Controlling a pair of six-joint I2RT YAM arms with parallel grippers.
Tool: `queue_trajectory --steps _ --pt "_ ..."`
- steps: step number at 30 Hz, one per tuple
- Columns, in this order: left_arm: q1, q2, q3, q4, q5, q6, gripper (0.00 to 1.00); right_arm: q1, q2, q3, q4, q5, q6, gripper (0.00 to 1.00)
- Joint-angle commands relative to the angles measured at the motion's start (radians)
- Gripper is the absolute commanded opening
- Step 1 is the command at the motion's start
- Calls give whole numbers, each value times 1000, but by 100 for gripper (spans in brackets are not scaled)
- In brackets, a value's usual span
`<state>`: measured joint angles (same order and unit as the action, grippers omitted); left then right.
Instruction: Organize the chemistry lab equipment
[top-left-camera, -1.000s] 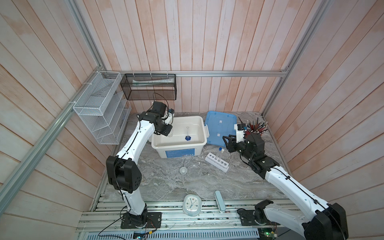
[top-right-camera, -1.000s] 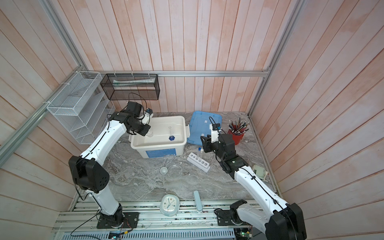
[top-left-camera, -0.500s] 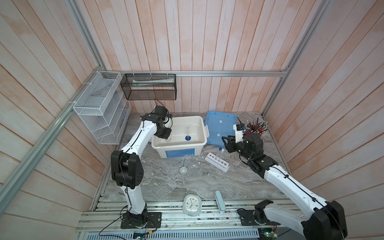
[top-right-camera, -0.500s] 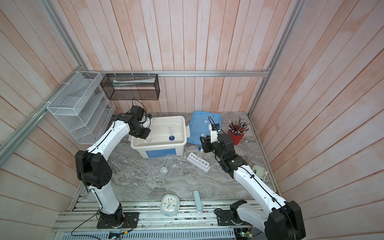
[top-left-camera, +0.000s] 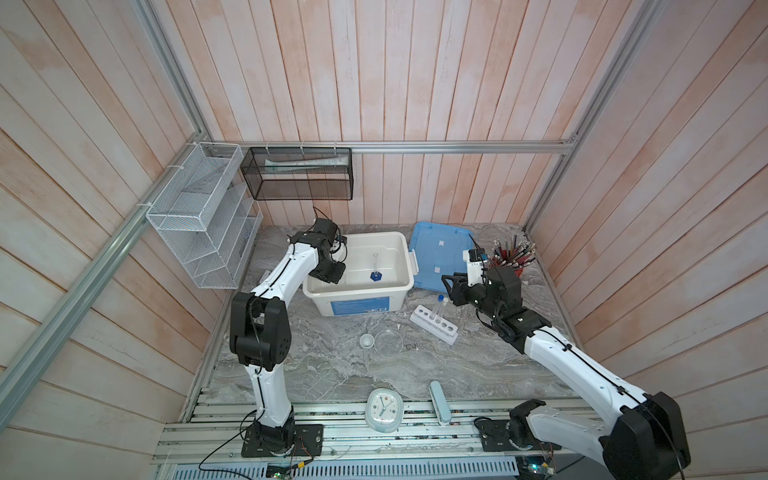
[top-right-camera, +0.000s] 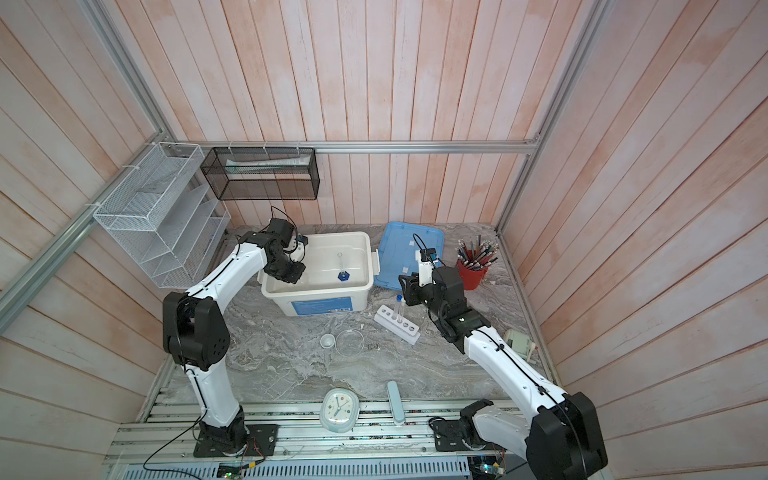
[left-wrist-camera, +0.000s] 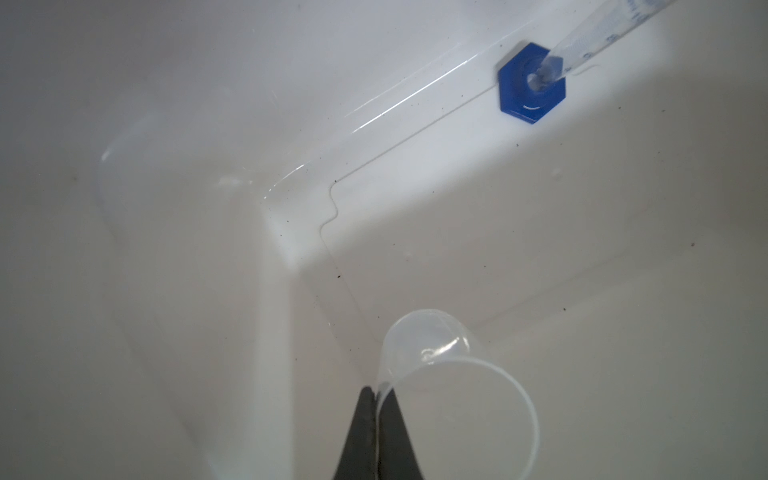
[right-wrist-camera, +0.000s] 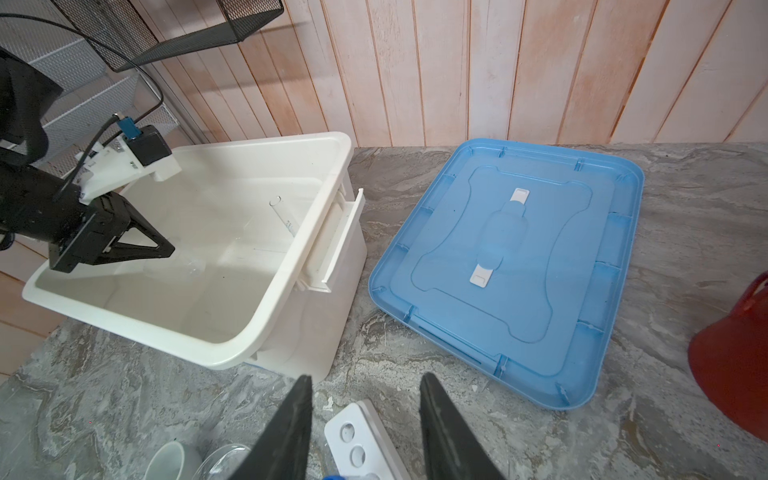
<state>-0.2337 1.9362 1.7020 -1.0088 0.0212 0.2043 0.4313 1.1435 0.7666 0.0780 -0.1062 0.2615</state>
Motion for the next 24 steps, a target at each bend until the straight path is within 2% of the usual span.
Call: queue_trajectory --steps 1,24 --pt "7 28 -10 28 22 -13 0 7 13 -1 5 3 2 44" --pt "1 56 -94 37 22 44 0 7 67 12 19 7 -2 44"
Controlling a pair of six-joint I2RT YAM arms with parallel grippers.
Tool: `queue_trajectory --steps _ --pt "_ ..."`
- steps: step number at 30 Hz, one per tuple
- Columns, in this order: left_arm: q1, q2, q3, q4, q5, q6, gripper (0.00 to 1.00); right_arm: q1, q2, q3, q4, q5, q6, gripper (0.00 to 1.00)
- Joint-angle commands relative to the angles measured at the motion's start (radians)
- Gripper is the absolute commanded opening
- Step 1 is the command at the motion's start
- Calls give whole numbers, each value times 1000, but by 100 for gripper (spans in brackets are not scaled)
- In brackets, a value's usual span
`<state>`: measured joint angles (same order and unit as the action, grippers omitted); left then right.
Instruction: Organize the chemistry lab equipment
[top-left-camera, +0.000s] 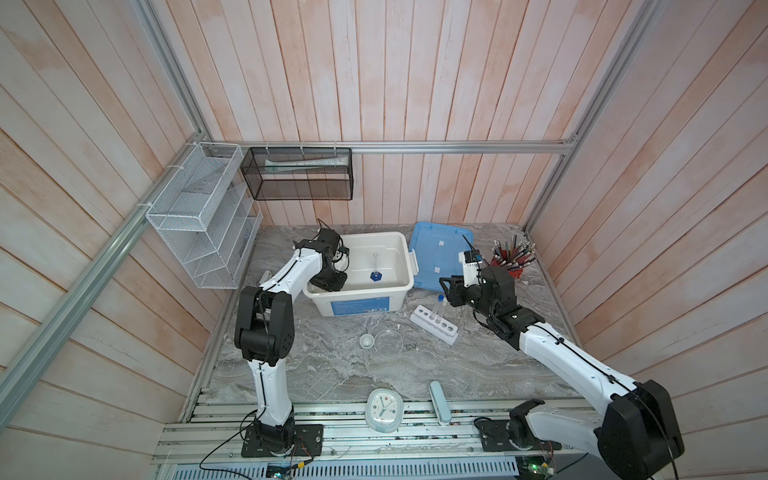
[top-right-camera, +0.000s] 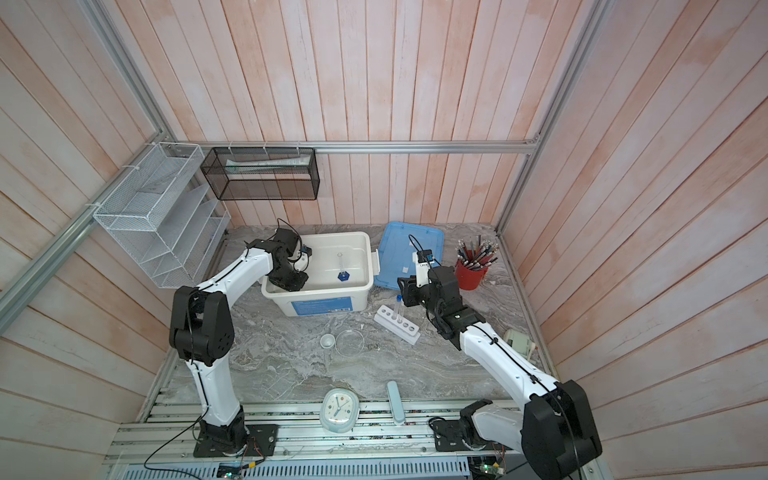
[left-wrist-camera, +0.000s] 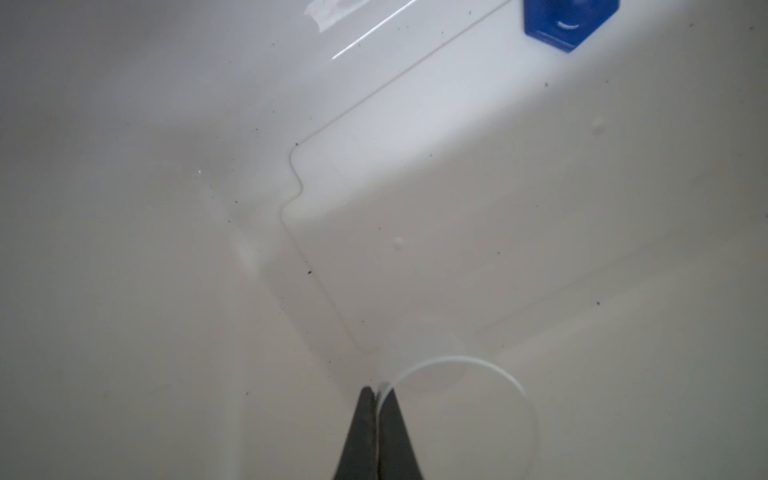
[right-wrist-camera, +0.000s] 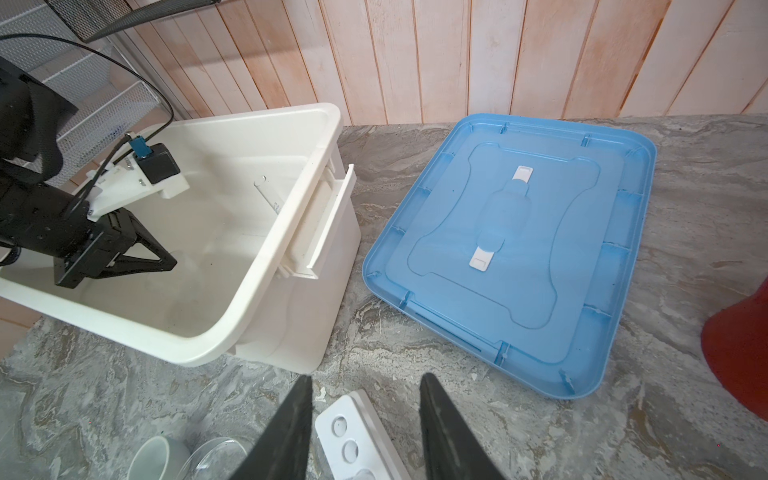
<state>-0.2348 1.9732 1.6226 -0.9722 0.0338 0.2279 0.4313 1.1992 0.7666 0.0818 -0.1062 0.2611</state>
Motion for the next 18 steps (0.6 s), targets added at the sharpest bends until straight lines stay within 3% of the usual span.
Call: queue_trajectory --steps 1,10,18 --pt "1 21 -15 -2 8 22 0 8 13 12 15 7 -1 44" --pt "-1 27 -25 -2 2 37 0 7 26 22 16 3 -2 44" --pt "-9 30 9 -8 -11 42 19 7 24 24 11 5 2 44"
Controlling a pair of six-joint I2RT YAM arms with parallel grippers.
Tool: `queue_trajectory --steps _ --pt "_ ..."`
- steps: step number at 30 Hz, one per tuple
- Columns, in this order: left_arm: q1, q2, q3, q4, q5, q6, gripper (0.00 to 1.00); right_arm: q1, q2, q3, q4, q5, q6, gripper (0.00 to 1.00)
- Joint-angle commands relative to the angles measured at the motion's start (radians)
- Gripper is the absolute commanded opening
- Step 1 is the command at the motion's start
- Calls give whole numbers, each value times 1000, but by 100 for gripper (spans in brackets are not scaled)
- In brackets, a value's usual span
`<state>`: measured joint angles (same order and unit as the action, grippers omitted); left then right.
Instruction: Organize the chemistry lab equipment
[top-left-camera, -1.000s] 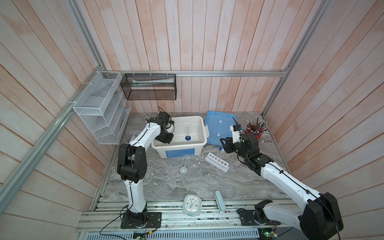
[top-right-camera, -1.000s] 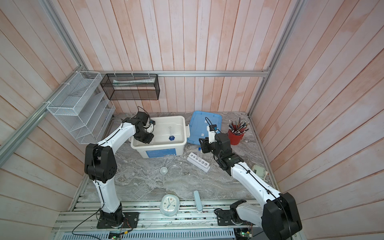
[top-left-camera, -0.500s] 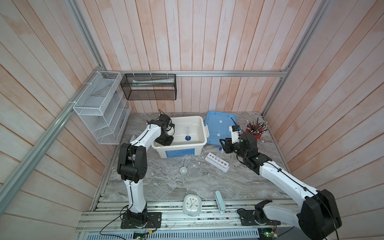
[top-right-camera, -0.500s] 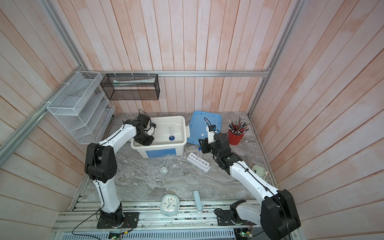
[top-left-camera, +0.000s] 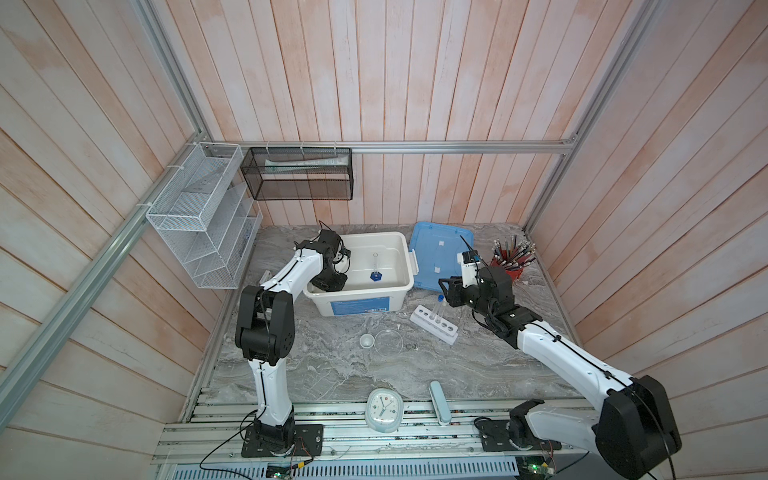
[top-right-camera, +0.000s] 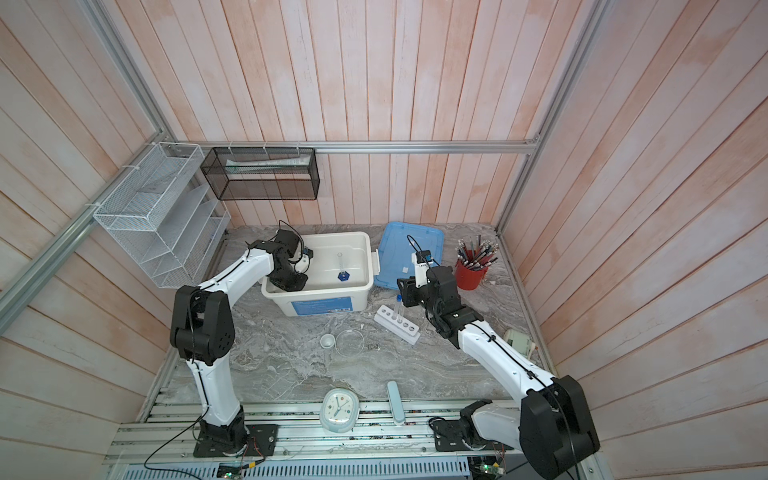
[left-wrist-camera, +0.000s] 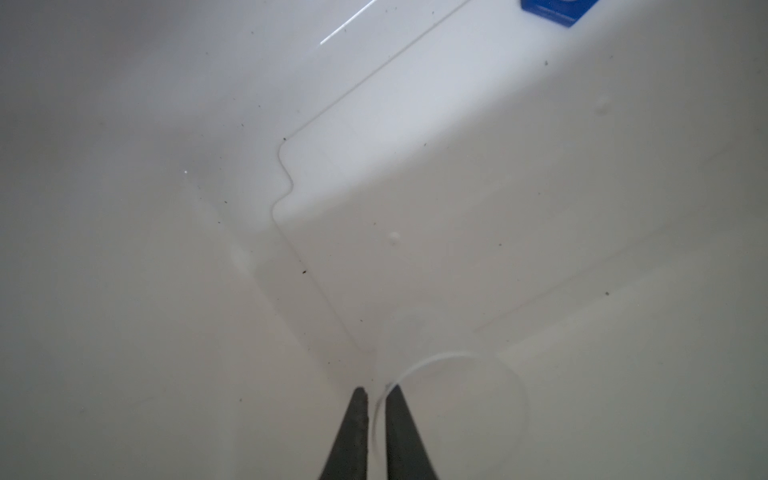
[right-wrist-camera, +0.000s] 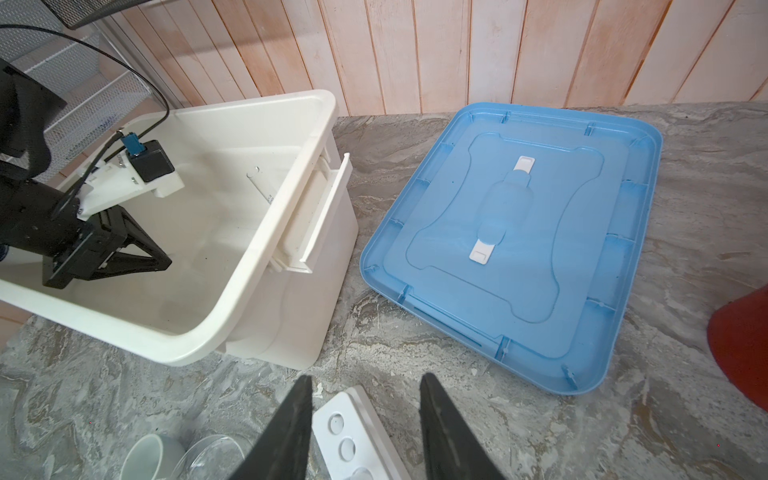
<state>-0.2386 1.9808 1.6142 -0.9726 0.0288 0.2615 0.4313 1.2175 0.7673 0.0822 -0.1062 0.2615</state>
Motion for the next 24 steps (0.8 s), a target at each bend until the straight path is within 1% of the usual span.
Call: queue_trajectory --steps 1,3,5,17,24 --pt "-5 22 20 -7 -8 8 22 7 5 21 10 5 2 44" --pt "-8 18 24 -8 -12 9 28 7 2 21 7 6 4 44" --pt "-12 13 29 -9 -17 10 30 7 -2 22 6 8 4 44" --pt "-34 -28 144 -44 -18 15 35 9 -35 27 -17 14 8 44" --pt "-39 -97 205 -52 -22 14 35 15 -63 38 -45 28 6 44"
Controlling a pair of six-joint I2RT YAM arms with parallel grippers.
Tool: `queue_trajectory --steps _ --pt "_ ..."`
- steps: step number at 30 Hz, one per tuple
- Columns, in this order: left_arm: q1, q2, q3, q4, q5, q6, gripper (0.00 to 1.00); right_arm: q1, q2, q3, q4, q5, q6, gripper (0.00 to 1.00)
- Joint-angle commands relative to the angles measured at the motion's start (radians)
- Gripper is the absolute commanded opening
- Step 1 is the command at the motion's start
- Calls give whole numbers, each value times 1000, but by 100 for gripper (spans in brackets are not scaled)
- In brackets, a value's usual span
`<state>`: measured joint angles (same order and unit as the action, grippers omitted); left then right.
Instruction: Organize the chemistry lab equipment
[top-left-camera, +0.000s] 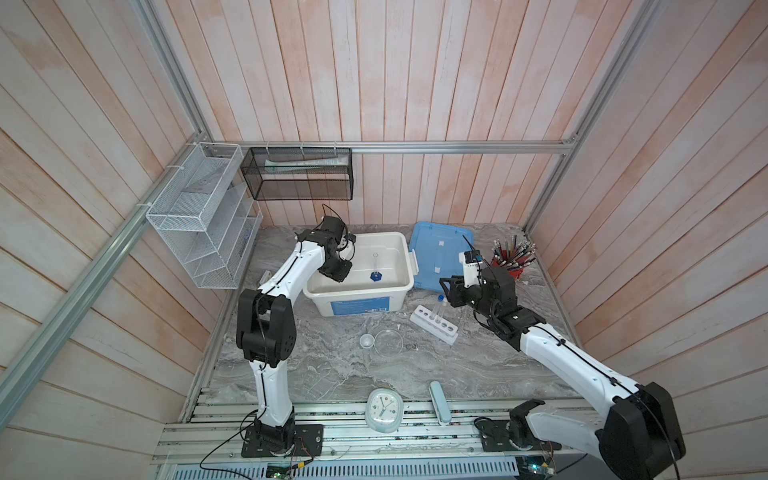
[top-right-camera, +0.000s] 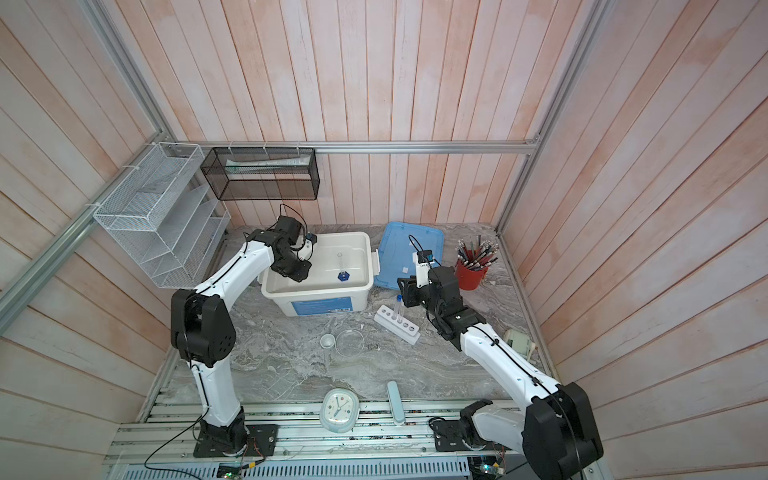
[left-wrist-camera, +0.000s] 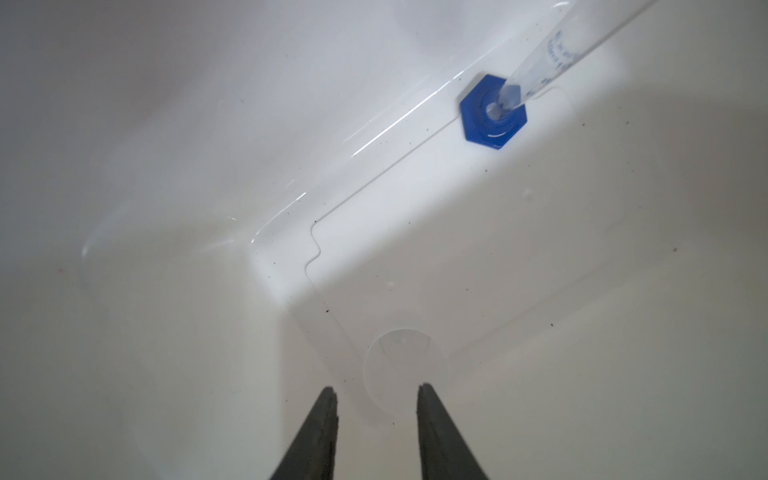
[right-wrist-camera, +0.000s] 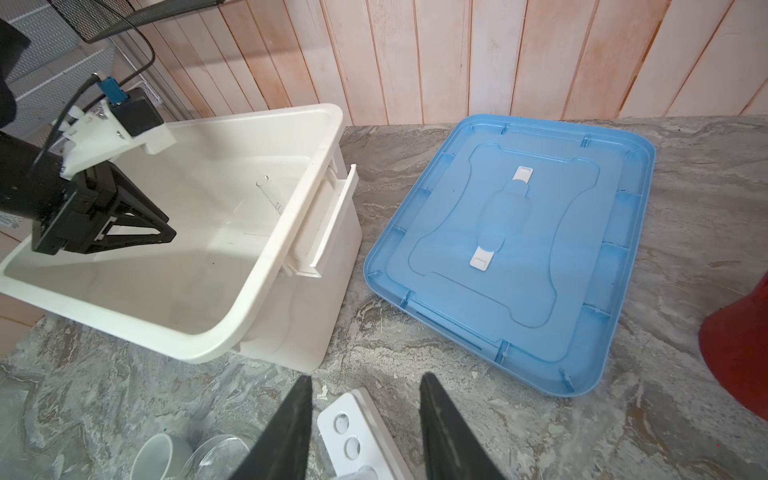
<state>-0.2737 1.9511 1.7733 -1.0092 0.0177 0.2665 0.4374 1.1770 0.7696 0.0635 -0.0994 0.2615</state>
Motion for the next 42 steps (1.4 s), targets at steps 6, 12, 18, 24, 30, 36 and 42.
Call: queue_trajectory --steps 6,12,18,24,30,36,42 --pt "-15 -160 79 -23 8 11 35 23 -33 51 -47 41 7 44" --pt "-43 -310 17 8 31 13 35 44 -33 83 -89 75 -7 44" --pt "-73 -558 -213 112 68 -16 35 55 -52 146 -185 143 -42 44" --pt "-86 -796 -483 188 146 -110 36 84 -91 239 -318 242 -105 44" --pt "-118 -898 -678 210 212 -277 36 128 -70 321 -399 304 -133 44" --pt "-217 -902 -810 281 172 -417 35 204 -14 378 -407 339 -152 44" --pt "-315 -824 -805 282 96 -519 35 231 41 406 -416 382 -174 44"
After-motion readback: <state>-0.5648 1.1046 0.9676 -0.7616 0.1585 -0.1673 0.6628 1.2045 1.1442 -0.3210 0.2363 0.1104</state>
